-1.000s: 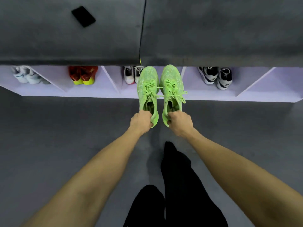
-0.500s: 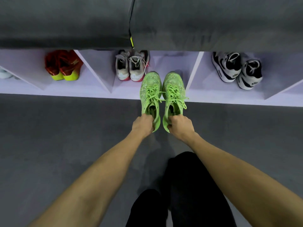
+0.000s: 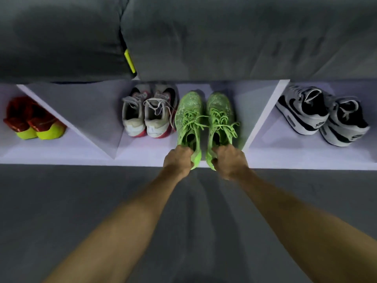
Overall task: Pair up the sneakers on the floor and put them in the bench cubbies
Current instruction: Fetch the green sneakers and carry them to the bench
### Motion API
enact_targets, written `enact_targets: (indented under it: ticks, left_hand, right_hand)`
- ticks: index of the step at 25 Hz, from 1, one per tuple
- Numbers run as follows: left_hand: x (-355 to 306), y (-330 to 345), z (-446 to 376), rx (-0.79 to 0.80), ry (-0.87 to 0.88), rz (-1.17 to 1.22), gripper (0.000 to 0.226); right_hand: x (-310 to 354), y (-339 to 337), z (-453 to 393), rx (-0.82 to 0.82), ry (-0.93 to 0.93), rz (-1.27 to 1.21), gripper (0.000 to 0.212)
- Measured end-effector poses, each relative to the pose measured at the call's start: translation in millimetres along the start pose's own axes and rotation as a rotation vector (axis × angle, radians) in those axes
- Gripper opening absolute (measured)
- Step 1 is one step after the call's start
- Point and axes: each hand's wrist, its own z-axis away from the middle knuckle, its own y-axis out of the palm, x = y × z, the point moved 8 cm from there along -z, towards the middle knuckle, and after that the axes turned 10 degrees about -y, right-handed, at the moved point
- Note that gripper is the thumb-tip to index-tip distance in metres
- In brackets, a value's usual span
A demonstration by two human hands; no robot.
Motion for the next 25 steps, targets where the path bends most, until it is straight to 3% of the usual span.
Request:
enact_targets:
  ticks: [3,8,18,25]
  left_hand:
    - [1,4,-39,-0.029,0.029,-0.018,0.030]
    - [-9,1,-100,-0.052,0.092,-0.026,0.054]
    - [-30,-15,-147,-0.239,0.160,0.023,0.053]
    - [-12,-12,-98,-0.148,0.212,0.090,0.100]
  right_hand:
    - [-13,9,-35,-0.021,0.021,-0.020,0.030]
    - [-27,20,-79,-0.036,0.024,-0.036,0.041]
    - [-38,1,-130,-0.109,-0.004,0.025,0.037]
    - [-33,-5,-89,-0.149,-0.087,-0.008,0.088]
